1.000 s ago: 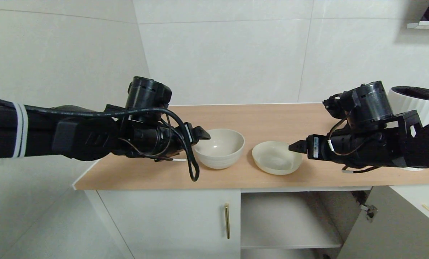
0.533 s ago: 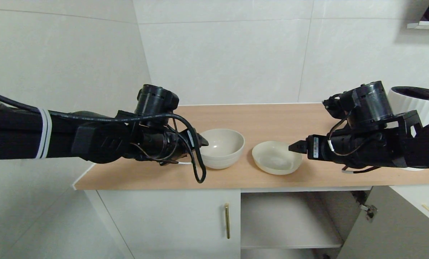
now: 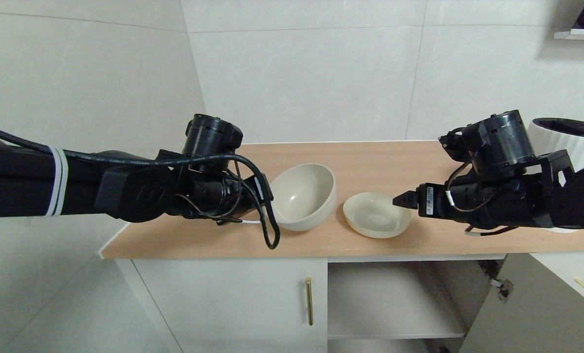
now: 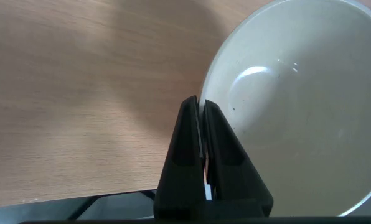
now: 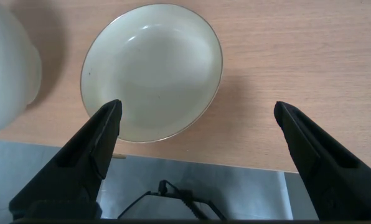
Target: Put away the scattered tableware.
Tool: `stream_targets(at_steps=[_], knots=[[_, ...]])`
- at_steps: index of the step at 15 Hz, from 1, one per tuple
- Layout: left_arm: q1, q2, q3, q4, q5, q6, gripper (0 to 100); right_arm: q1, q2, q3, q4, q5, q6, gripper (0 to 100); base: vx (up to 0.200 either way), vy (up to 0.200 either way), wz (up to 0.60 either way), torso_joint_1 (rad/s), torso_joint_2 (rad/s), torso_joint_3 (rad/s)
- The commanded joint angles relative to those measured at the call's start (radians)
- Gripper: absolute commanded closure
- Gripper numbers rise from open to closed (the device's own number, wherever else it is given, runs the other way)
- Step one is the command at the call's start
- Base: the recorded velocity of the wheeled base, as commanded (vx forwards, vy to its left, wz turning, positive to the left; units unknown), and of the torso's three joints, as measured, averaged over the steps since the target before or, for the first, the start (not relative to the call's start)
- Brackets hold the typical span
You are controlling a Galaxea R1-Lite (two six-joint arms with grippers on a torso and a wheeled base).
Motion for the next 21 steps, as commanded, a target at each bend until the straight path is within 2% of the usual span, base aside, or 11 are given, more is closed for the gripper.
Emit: stream_targets(at_steps=[1, 5, 9, 15, 16, 21], knots=[[0.000, -0.008, 0.000, 0.000, 0.000, -0.001, 100, 0.001, 0.005, -0.001, 0.001, -0.001, -0.001, 0, 0.000, 0.000, 0.00, 0.000, 0.00, 0.000], [0.000, -0.014, 0.000, 0.000, 0.000, -0.001, 100, 0.004, 0.094, -0.005, -0.011, -0.080, -0.001, 0, 0.000, 0.000, 0.00, 0.000, 0.00, 0.000], [0.000, -0.019, 0.000, 0.000, 0.002, -0.001, 100, 0.004, 0.174, -0.005, -0.073, -0.112, -0.001, 0, 0.000, 0.000, 0.00, 0.000, 0.00, 0.000], [0.000, -0.022, 0.000, 0.002, 0.002, -0.001, 100, 0.001, 0.199, -0.027, -0.073, -0.110, 0.022, 0, 0.000, 0.000, 0.00, 0.000, 0.00, 0.000], [0.000, -0.022, 0.000, 0.002, 0.002, -0.001, 100, 0.001, 0.199, -0.031, -0.073, -0.107, 0.031, 100, 0.000, 0.000, 0.00, 0.000, 0.00, 0.000], [0.000, -0.022, 0.000, 0.002, 0.002, -0.001, 100, 0.001, 0.190, -0.033, -0.073, -0.106, 0.042, 100, 0.000, 0.000, 0.00, 0.000, 0.00, 0.000]])
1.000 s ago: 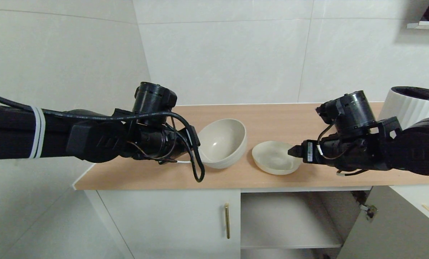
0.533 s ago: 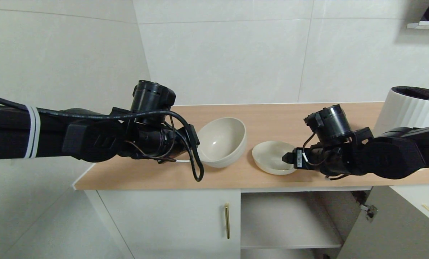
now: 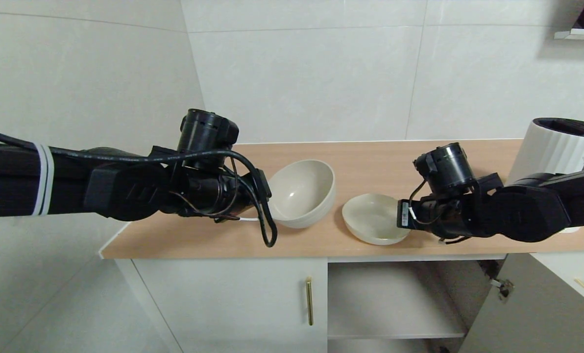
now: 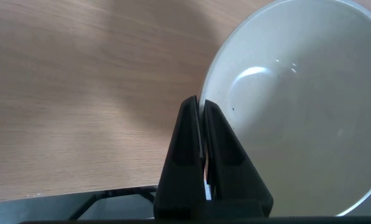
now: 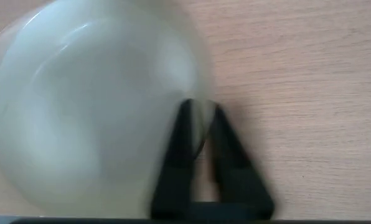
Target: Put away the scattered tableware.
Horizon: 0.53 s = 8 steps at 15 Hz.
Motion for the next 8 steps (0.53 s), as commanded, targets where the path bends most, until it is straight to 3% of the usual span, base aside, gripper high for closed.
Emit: stream_targets(at_steps=[1, 6, 8], knots=[[0.000, -0.003, 0.001, 0.001, 0.001, -0.001, 100, 0.000, -0.011, 0.001, 0.000, 0.000, 0.000, 100, 0.000, 0.000, 0.00, 0.000, 0.00, 0.000], [0.011, -0.097, 0.053, 0.006, -0.001, 0.007, 100, -0.012, -0.110, 0.010, 0.020, 0.009, -0.001, 100, 0.000, 0.000, 0.00, 0.000, 0.00, 0.000], [0.014, -0.195, 0.136, 0.004, -0.007, 0.036, 100, -0.012, -0.201, 0.022, 0.084, 0.049, -0.001, 100, 0.000, 0.000, 0.00, 0.000, 0.00, 0.000]])
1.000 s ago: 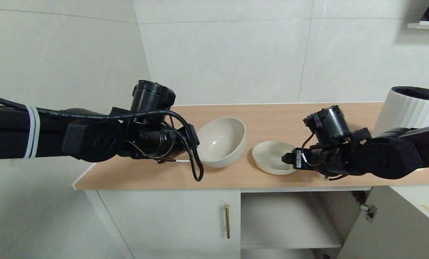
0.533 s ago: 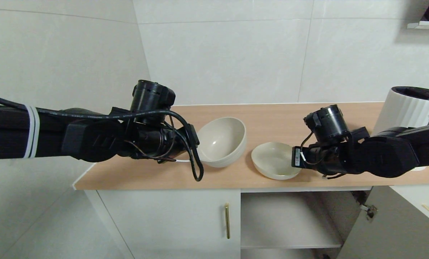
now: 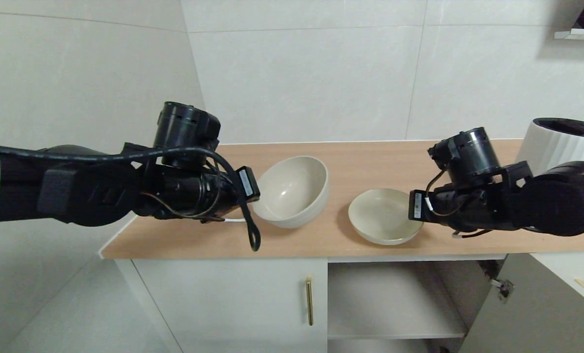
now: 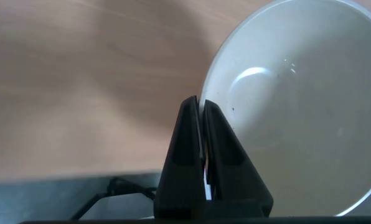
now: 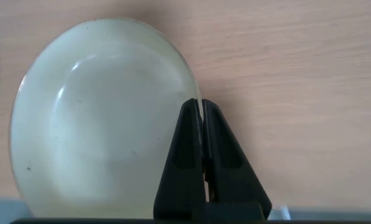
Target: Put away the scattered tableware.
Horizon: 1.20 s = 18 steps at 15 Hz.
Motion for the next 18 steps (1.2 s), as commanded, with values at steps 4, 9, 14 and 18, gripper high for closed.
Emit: stream_targets(at_steps=[4, 9, 14, 18], knots=[[0.003, -0.306, 0.239, 0.000, -0.116, 0.097, 100, -0.019, -0.261, 0.058, 0.180, 0.173, -0.008, 100, 0.000, 0.000, 0.00, 0.000, 0.00, 0.000], [0.005, -0.421, 0.400, -0.007, -0.246, 0.196, 100, -0.009, -0.450, 0.247, 0.246, 0.229, -0.024, 100, 0.000, 0.000, 0.00, 0.000, 0.00, 0.000], [0.003, -0.448, 0.416, -0.007, -0.247, 0.197, 100, -0.013, -0.471, 0.342, 0.214, 0.262, -0.100, 100, 0.000, 0.000, 0.00, 0.000, 0.00, 0.000], [-0.001, -0.441, 0.416, -0.007, -0.247, 0.197, 100, -0.013, -0.474, 0.352, 0.213, 0.262, -0.101, 100, -0.150, 0.000, 0.00, 0.003, 0.00, 0.004]])
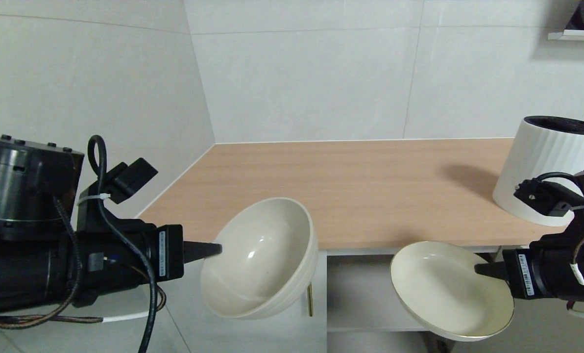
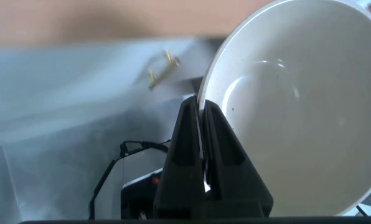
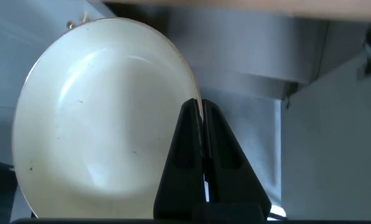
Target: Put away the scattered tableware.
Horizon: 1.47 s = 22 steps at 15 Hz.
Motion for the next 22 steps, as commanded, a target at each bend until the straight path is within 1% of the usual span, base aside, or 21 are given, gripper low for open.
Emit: stream_targets(at_steps=[1, 13, 16, 17, 22], knots=[[-0.001, 0.004, 0.000, 0.000, 0.001, -0.001, 100, 0.000, -0.001, 0.001, -0.001, -0.001, 0.000, 100, 0.000, 0.000, 0.00, 0.000, 0.00, 0.000], [-0.001, 0.036, -0.005, -0.002, 0.003, 0.002, 100, 0.000, 0.041, 0.017, -0.039, -0.003, 0.000, 100, 0.000, 0.000, 0.00, 0.000, 0.00, 0.000], [-0.001, 0.037, -0.003, -0.002, 0.003, 0.004, 100, -0.001, 0.040, 0.018, -0.039, -0.003, 0.000, 100, 0.000, 0.000, 0.00, -0.126, 0.32, 0.189], [-0.001, 0.039, -0.002, -0.002, 0.003, 0.010, 100, 0.000, 0.041, 0.018, -0.039, -0.003, 0.000, 100, 0.000, 0.000, 0.00, -0.178, 0.44, 0.281], [-0.001, 0.042, -0.002, -0.002, 0.003, 0.010, 100, 0.000, 0.041, 0.023, -0.041, -0.003, 0.000, 100, 0.000, 0.000, 0.00, -0.169, 0.46, 0.286]])
